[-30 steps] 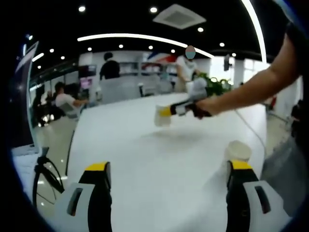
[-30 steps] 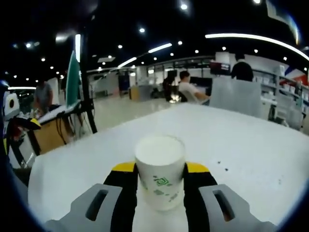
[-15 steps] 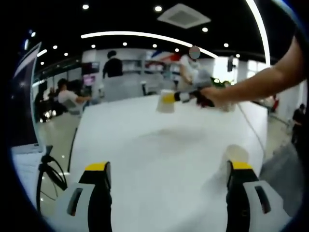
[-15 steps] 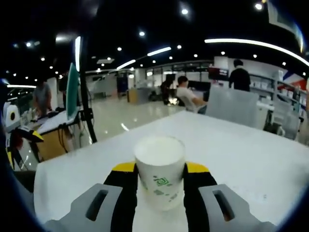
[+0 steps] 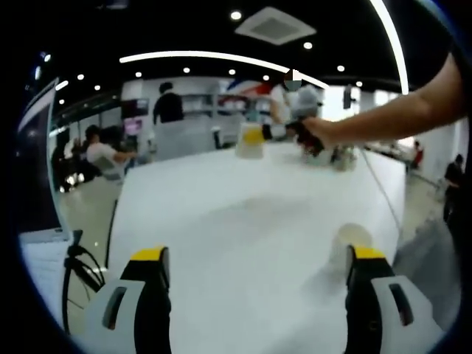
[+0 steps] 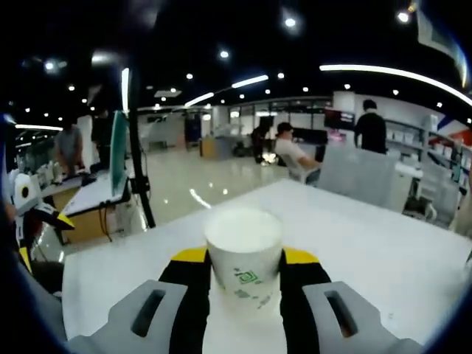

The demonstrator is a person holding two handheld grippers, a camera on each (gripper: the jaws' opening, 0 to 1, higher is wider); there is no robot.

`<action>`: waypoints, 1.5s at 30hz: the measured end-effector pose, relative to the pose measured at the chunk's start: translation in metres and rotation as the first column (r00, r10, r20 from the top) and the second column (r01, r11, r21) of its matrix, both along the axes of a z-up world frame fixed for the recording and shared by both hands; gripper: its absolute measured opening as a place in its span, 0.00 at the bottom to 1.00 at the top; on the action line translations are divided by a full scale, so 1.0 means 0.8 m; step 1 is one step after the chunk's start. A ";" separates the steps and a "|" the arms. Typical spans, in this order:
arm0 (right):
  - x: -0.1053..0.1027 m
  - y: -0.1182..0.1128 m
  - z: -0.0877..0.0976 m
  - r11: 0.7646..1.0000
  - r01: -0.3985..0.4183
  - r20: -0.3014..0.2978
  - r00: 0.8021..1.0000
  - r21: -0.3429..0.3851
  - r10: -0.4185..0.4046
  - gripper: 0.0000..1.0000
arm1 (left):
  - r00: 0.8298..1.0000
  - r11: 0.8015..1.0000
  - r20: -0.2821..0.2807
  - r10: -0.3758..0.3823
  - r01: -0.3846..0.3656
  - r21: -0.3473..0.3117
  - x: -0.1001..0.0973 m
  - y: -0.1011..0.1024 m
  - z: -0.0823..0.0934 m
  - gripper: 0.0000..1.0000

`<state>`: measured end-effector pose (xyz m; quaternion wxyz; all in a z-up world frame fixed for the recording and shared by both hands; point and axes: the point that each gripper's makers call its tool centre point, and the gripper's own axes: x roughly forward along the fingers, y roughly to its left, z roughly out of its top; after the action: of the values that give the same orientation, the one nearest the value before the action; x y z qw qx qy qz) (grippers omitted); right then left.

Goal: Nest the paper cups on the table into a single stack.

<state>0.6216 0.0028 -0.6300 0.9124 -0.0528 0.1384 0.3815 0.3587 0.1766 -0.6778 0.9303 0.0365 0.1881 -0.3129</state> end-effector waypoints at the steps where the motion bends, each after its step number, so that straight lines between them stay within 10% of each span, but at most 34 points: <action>1: 0.001 -0.001 0.001 1.000 0.004 -0.004 1.000 0.002 -0.004 0.33 | 1.000 1.000 -0.001 -0.002 0.002 0.001 0.000 -0.001 0.001 0.99; 45: -0.070 -0.012 0.034 1.000 0.008 -0.016 1.000 -0.007 -0.008 0.33 | 0.999 0.999 0.028 -0.039 0.039 -0.011 -0.028 -0.019 0.024 0.99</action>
<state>0.5658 -0.0067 -0.6027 0.9126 -0.0525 0.1471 0.3779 0.3360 0.1613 -0.6586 0.9267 0.0390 0.1724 -0.3316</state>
